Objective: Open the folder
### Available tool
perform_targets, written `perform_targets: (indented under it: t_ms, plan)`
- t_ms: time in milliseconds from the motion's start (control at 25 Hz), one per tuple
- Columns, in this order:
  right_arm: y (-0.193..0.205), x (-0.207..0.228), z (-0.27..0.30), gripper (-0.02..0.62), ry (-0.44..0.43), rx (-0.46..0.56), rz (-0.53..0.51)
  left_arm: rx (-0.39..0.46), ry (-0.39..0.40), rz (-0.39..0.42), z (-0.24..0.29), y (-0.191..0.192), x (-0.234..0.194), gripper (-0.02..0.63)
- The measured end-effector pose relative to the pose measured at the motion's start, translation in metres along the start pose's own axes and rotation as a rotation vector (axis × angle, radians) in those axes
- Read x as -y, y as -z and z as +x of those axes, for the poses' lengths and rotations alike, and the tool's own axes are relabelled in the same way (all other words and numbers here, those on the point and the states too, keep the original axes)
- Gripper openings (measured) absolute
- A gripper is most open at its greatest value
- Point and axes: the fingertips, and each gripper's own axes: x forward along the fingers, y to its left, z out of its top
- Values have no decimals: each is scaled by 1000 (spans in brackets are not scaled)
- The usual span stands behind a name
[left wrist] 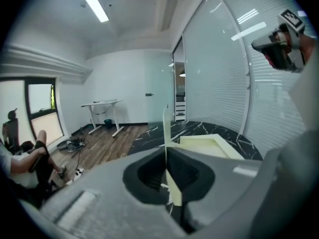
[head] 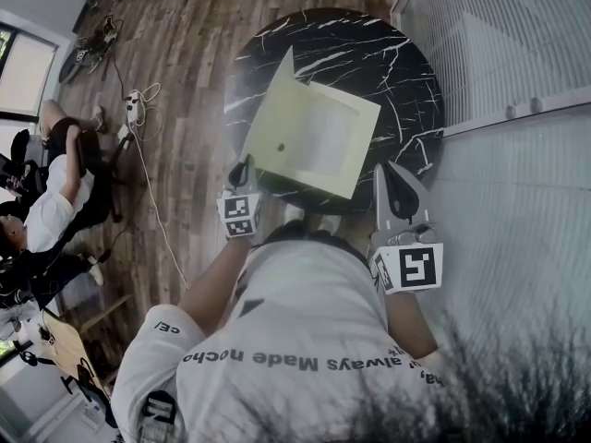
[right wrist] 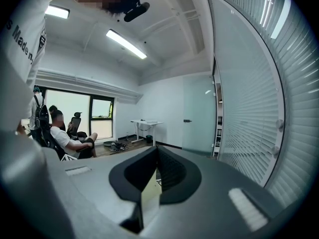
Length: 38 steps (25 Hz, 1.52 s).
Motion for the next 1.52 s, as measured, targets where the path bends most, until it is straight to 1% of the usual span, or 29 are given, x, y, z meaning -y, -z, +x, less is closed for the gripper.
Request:
perform_targets:
  t_ms: [80,160,360,640,920,1040,1240,1400,1520]
  plan:
    - [0,-2,2,2,0,-1,0,-21,-27,-28,2,6,-15,5]
    - [0,-3,4,2,-1,-2,0,-35,-38,-51,6,13,-25,6]
    - [-2,-7,5,2,-1,-3,-3,-53,-82,-84,12,25,-54,6]
    - [2,-6,5,2,10,-16,-4,-111,-137,-79,31,60,-97,16]
    - [12,-4,7,2,18,-36,-2,-152,-169,-155,46,92,-126,38]
    - [13,-6,9,2,22,-45,-3,-165,-176,-211,52,102,-137,41]
    - [16,-7,11,2,27,-56,-7,-204,-199,-348,61,128,-149,43]
    - [19,-8,9,2,33,-66,-7,-245,-215,-458,60,153,-147,51]
    - [21,-9,9,2,37,-68,-5,-259,-211,-497,58,167,-141,56]
